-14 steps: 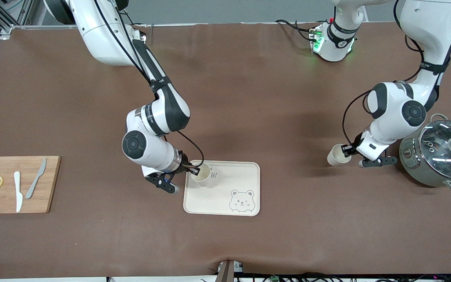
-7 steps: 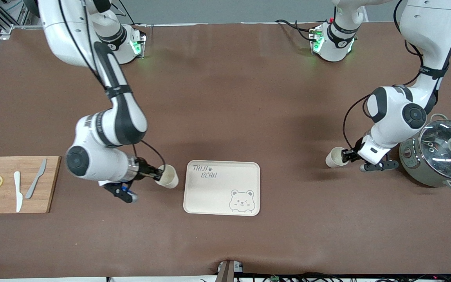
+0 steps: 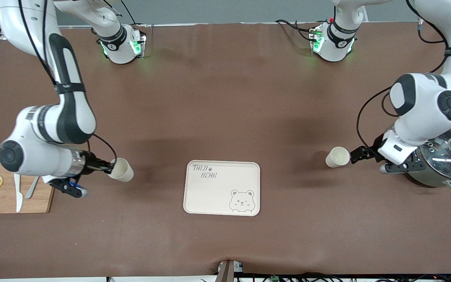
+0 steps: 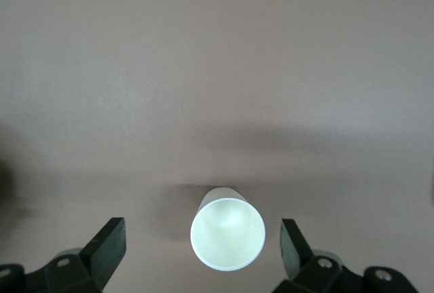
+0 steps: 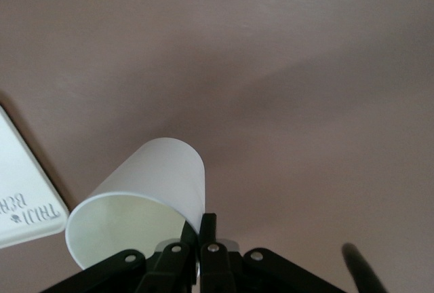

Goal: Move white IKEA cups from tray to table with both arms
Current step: 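Carry the cups off the tray with both grippers toward the table sides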

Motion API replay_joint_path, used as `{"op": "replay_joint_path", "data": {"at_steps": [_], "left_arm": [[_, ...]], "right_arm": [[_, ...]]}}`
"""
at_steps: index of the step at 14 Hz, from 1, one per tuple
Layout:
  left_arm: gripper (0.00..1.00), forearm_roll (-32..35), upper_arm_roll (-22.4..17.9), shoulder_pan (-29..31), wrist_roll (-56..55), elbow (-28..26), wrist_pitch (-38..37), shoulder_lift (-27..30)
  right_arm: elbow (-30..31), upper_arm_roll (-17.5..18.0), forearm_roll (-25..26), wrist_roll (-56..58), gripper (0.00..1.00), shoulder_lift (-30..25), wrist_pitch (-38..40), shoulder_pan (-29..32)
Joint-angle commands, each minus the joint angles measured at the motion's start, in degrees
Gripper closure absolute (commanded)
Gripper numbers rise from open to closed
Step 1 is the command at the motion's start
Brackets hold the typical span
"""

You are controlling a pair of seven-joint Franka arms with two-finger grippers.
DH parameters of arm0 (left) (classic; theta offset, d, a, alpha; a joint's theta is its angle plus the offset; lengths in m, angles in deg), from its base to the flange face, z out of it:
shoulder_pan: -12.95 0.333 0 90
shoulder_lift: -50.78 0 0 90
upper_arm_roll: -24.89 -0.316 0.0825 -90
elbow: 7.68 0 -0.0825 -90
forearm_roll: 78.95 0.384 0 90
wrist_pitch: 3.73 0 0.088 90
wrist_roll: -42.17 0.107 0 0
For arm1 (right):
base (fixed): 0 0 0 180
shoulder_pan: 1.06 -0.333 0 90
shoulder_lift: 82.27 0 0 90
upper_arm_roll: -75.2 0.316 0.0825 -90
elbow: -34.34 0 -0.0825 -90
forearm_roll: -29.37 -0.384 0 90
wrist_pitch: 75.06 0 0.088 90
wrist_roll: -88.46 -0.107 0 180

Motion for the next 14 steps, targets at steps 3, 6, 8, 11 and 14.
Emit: {"op": "replay_joint_path", "data": {"at_steps": [3,6,8,11,14], "left_arm": [[0.00,-0.8,0.2,0.4,1.0,9.0,-12.7,2.1],[0.00,-0.7,-0.2,0.5,1.4,11.8,-18.5,3.4],[0.00,-0.6,-0.3,0.6,1.2,14.0,-22.2,3.4],[0.00,5.4,-0.3,0.9,1.6,19.8,-26.9,3.2],[0.00,9.2,0.0,0.9,1.7,23.5,-30.9,3.2]], "right_arm": [[3.8,0.8,3.2,12.2,1.00,-4.6,3.4,9.6],[7.0,0.8,7.0,14.4,1.00,-4.0,2.2,12.9],[10.1,0.8,7.9,14.9,1.00,-3.6,-0.3,13.4],[17.0,0.9,7.8,20.0,1.00,-3.2,-9.8,14.2],[19.0,1.1,7.2,23.1,1.00,-0.7,-14.4,15.6]]}}
